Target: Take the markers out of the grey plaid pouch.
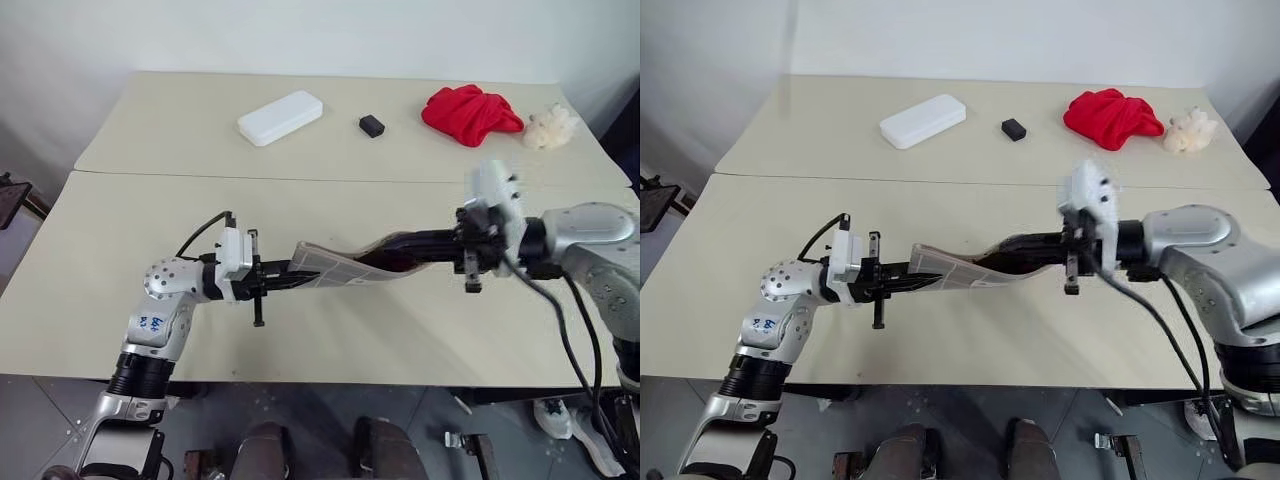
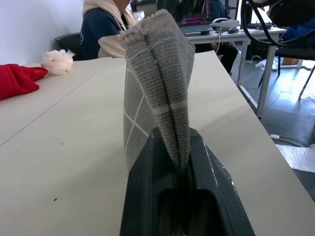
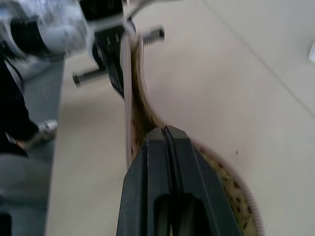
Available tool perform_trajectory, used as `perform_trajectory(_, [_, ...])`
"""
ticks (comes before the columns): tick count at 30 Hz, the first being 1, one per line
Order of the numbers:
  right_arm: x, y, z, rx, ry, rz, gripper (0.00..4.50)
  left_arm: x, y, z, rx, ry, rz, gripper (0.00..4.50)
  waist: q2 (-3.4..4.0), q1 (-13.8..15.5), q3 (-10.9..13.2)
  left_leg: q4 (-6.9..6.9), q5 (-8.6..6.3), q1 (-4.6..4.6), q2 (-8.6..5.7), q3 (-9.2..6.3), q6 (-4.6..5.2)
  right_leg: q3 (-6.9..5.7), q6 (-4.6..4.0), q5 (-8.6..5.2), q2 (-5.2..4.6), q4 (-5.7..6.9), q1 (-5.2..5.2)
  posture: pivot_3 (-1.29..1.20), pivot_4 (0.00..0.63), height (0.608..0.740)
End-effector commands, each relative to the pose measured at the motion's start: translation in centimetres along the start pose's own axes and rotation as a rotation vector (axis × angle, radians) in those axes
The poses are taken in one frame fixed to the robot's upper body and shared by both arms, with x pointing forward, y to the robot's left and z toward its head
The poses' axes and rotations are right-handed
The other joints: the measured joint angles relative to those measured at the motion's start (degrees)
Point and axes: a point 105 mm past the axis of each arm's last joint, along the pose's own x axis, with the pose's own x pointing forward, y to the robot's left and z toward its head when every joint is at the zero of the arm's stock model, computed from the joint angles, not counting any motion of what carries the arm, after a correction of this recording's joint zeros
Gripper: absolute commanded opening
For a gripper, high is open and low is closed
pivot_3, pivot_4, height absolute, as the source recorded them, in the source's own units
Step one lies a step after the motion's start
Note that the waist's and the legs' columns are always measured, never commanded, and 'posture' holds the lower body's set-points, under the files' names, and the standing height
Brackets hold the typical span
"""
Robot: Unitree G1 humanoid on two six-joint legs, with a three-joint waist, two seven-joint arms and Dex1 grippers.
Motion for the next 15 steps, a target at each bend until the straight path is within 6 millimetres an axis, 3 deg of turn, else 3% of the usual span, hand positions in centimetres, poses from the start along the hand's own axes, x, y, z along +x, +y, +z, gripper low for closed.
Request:
perform_trajectory(1, [0.7, -0.8, -1.3, -0.102, 0.124, -0.072, 0.04, 0.0, 0.0, -0.1, -0.003, -0.005, 0.014, 0.0, 0.0, 0.0, 0.0, 0.0, 0.0, 0.0, 0.0, 0.0, 0.0, 0.0, 0.0, 0.0, 0.0, 0.0, 0.0, 0.0, 0.15, 0.74])
perform_trajectory(7, [1.6, -0.7, -2.1, -0.11, 0.214, -0.081, 0.04, -0.1, -0.1, -0.3, -0.009, -0.007, 0.027, 0.0, 0.0, -0.1, 0.0, 0.02, 0.0, 0.0, 0.01, -0.01, 0.0, 0.0, 0.0, 0.0, 0.01, 0.02, 0.0, 0.0, 0.15, 0.74])
perform_trajectory(15, [2.1, -1.1, -1.9, -0.36, 0.339, -0.097, 0.04, -0.3, -0.1, -0.4, -0.013, -0.002, 0.038, 0.0, 0.0, -0.2, 0.0, 0.02, 0.0, 0.0, 0.01, 0.0, 0.0, -0.01, 0.0, 0.0, 0.0, 0.01, 0.0, 0.0, 0.15, 0.74])
